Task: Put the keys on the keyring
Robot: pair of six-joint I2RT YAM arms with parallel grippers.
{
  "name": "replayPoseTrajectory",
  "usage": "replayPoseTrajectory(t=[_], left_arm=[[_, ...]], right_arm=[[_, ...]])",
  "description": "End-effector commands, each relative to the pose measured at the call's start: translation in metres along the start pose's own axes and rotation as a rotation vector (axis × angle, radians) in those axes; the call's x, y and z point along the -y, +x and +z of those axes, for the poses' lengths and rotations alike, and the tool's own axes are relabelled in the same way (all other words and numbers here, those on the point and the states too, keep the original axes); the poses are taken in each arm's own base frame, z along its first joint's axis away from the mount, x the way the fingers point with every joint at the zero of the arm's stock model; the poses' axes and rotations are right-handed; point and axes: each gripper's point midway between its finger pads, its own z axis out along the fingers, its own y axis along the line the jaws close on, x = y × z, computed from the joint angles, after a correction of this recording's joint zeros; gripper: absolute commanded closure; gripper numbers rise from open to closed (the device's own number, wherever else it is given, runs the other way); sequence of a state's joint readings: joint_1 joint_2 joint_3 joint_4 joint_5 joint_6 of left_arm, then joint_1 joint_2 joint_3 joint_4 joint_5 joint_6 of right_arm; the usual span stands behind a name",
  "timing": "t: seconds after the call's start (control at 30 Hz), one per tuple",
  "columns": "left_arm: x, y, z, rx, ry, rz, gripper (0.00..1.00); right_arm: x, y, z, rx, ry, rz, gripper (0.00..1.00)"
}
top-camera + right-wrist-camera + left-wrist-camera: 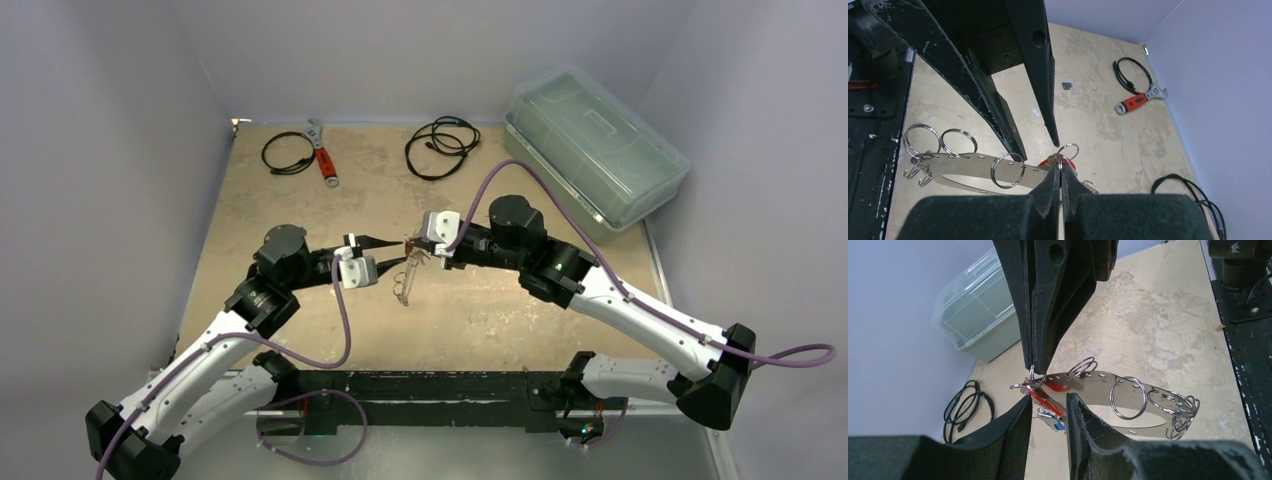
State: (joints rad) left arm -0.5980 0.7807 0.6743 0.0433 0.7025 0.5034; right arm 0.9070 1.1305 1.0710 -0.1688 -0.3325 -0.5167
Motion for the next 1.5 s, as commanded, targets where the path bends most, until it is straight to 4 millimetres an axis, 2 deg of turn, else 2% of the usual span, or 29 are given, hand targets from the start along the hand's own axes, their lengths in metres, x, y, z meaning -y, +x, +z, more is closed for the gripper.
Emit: replayPoseTrajectory(t=[0.0, 0.13, 0.5, 0.67, 0.73, 0.9, 1.03, 1.23, 1.37, 1.47], left_arm=[[-0.003, -0.016, -0.003, 0.055, -0.013, 0.07, 0.7], [-0.009, -0.015, -0.009, 0.041, -0.054, 0.127, 0.66], [0.002, -0.011, -0.014, 0.042, -0.024, 0.289, 0.62], [0.014, -0.005, -0.011, 0.029, 0.028, 0.35, 0.57], [0.023, 0.004, -0.008, 0.001, 0.073, 0.353, 0.57], [0.028, 0.017, -0.003, -0.048, 0.109, 0.356, 0.63], [0.03, 0.022, 0.0, -0.067, 0.119, 0.36, 0.64], [0.029, 0.024, 0.001, -0.075, 0.12, 0.365, 0.71], [0.029, 0.026, 0.002, -0.08, 0.123, 0.36, 0.77], [0.028, 0.026, 0.003, -0.083, 0.12, 0.361, 0.88]], right_arm=[[0.006, -0.018, -0.002, 0.066, 0.019, -0.016, 1.0], [0.003, -0.016, -0.002, 0.057, 0.003, -0.012, 1.0], [-0.01, -0.001, 0.006, -0.023, -0.089, 0.026, 1.0], [-0.015, 0.0, 0.007, -0.033, -0.116, 0.035, 1.0], [-0.017, 0.0, 0.008, -0.032, -0.126, 0.039, 1.0], [-0.019, -0.002, 0.008, -0.021, -0.142, 0.042, 1.0], [-0.022, -0.003, 0.007, -0.016, -0.155, 0.044, 1.0], [-0.022, -0.002, 0.005, -0.022, -0.152, 0.042, 1.0], [-0.023, -0.004, 0.005, -0.014, -0.16, 0.041, 1.0], [-0.025, -0.005, 0.005, -0.007, -0.171, 0.045, 1.0]])
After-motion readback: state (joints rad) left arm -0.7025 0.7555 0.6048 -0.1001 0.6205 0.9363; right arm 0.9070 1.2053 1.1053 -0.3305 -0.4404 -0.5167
